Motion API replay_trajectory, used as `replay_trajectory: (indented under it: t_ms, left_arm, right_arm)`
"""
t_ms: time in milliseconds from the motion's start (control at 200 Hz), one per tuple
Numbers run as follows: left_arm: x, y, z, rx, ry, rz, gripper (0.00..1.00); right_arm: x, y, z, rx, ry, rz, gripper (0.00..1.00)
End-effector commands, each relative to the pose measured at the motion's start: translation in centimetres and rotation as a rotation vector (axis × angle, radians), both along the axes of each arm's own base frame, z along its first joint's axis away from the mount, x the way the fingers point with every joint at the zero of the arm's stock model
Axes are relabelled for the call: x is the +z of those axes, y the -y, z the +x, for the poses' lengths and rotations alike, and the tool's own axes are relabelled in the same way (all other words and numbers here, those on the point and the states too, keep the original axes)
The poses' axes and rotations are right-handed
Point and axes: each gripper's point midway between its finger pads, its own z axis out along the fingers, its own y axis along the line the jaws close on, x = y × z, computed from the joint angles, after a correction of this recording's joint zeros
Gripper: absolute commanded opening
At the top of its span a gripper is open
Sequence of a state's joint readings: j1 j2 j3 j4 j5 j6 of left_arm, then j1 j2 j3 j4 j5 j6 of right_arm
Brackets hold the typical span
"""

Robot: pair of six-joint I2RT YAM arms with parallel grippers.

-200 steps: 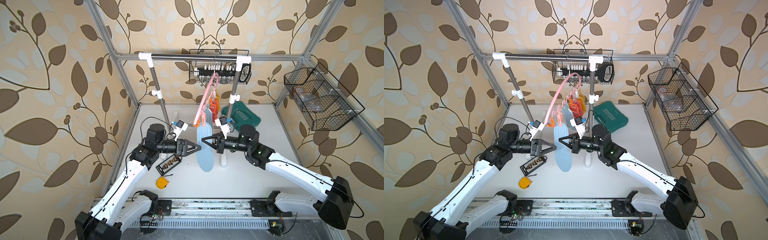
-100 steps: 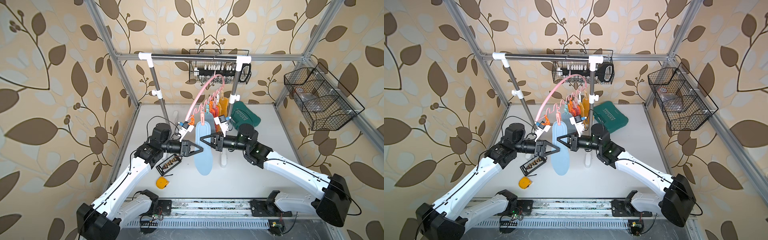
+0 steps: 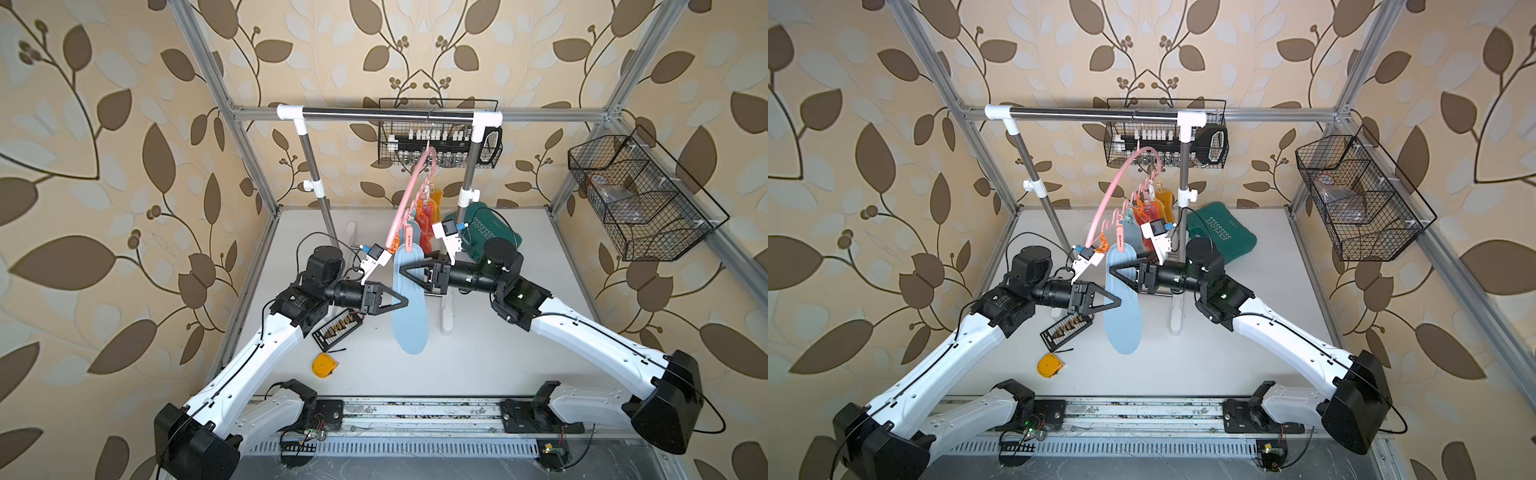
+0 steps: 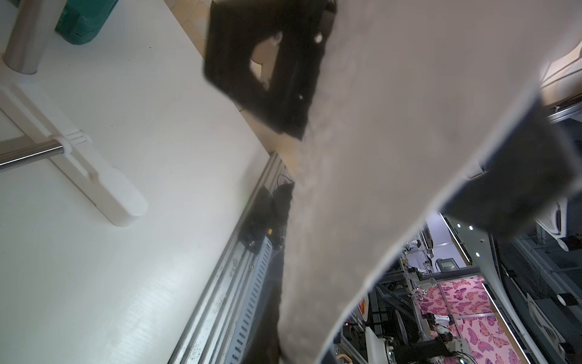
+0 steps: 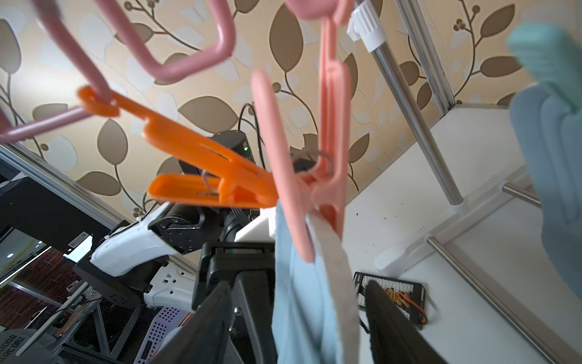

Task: Take the shoe insoles off the hanger
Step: Remove the insole from the hanger, then open the clamp at the hanger.

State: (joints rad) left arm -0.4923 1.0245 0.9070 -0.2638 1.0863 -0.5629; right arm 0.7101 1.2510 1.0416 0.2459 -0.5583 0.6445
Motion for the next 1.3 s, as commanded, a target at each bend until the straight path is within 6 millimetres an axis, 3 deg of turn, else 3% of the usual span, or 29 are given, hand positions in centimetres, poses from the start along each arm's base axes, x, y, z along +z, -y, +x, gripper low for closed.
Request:
replay_trajectory:
  t_ms: [0, 190, 390, 490, 660, 855, 1040, 1170, 1230, 1295]
  left_arm:
    - [0.9, 0.3, -1.1, -0.07, 0.029, -0.03, 0.11]
    - [1.0, 0.5, -1.5, -0.092, 0.032, -0.029, 0.11]
    - [0.9, 0.6, -1.8, -0.118, 0.025, -0.024, 0.11]
    - [0.5, 0.7, -1.7, -0.128, 0.013, -0.015, 0.11]
    - [0.0, 0.7, -1.6, -0.13, -0.001, -0.003, 0.11]
    - [-1.2, 0.7, -1.0, -0.097, -0.02, 0.052, 0.12]
    - [-2.8, 0.7, -0.4, -0.061, -0.058, 0.108, 0.13]
    - [-4.7, 0.5, 0.0, -0.027, -0.102, 0.155, 0.14]
    - [-5.0, 0.5, 0.0, -0.027, -0.127, 0.154, 0.15]
    - [-5.2, 0.6, -0.1, -0.021, -0.139, 0.15, 0.15]
  right_arm:
    - [2.2, 0.6, 0.5, 0.015, 0.082, 0.006, 0.7]
    - [3.8, 1.5, 2.3, 0.014, 0.073, 0.039, 0.72]
    - [5.4, 1.5, 3.4, 0.05, 0.055, 0.096, 0.67]
    - [5.7, 1.1, 3.4, 0.082, 0.048, 0.11, 0.59]
    - [5.9, 0.7, 3.4, 0.117, 0.043, 0.127, 0.36]
    - [5.9, 0.7, 3.6, 0.121, 0.046, 0.126, 0.16]
    - [5.2, 0.8, 4.0, 0.092, 0.032, 0.099, 0.2]
    - [4.3, 1.0, 4.5, 0.054, 0.02, 0.067, 0.33]
    - [3.6, 1.3, 5.0, 0.021, 0.012, 0.04, 0.43]
    - [2.6, 1.5, 5.1, 0.0, 0.004, 0.006, 0.47]
